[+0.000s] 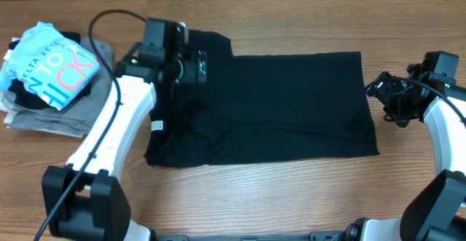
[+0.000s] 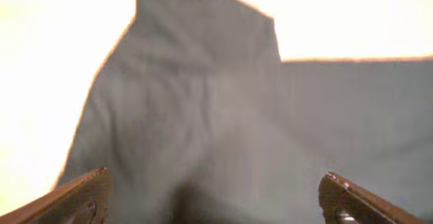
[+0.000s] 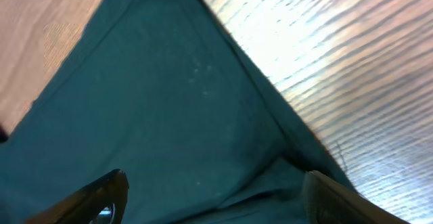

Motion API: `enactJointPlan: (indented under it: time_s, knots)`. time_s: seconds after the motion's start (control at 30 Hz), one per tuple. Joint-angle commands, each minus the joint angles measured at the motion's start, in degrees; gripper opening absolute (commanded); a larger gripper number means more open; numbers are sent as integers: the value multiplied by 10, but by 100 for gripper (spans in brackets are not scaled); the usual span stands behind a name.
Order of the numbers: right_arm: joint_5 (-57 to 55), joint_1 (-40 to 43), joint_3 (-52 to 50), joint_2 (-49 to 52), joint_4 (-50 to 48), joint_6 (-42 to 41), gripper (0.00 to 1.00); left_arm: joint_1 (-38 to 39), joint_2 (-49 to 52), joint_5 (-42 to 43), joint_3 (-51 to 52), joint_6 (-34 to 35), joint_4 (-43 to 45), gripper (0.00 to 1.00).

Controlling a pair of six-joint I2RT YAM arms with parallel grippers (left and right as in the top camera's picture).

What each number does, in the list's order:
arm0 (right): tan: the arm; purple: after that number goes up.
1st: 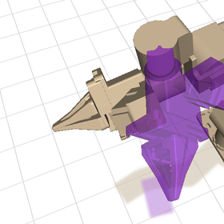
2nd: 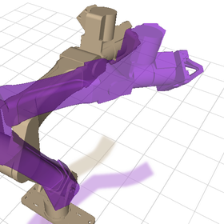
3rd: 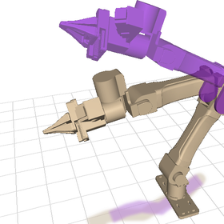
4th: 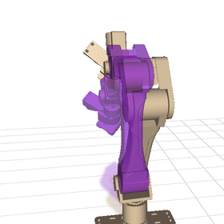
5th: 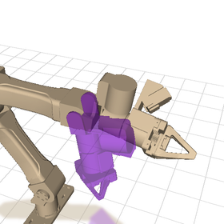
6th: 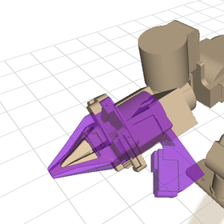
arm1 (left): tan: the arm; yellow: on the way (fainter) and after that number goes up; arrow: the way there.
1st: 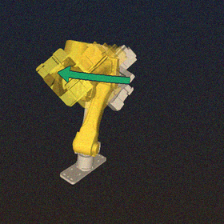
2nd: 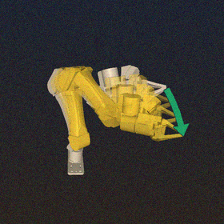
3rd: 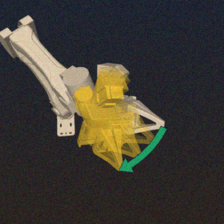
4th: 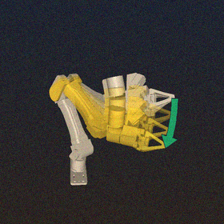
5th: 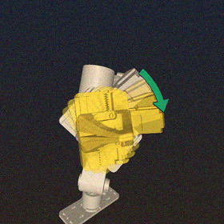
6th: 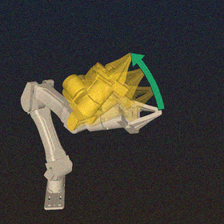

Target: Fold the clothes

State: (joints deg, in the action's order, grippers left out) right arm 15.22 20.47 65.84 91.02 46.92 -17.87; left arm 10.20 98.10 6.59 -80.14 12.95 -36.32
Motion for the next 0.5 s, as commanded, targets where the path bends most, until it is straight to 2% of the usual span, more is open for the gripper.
enactJointPlan:
  time_s: [0.0,0.23,0.47]
  knots:
    - [20,-10,9,-6,-15,18,86,-58,92,60,-80,-26,23,100]
    - [11,-42,9,-6,-45,18,86,-90,278,113,-264,-55,57,92]
    - [-10,-61,9,-6,-73,16,87,-80,371,144,-292,-20,126,80]
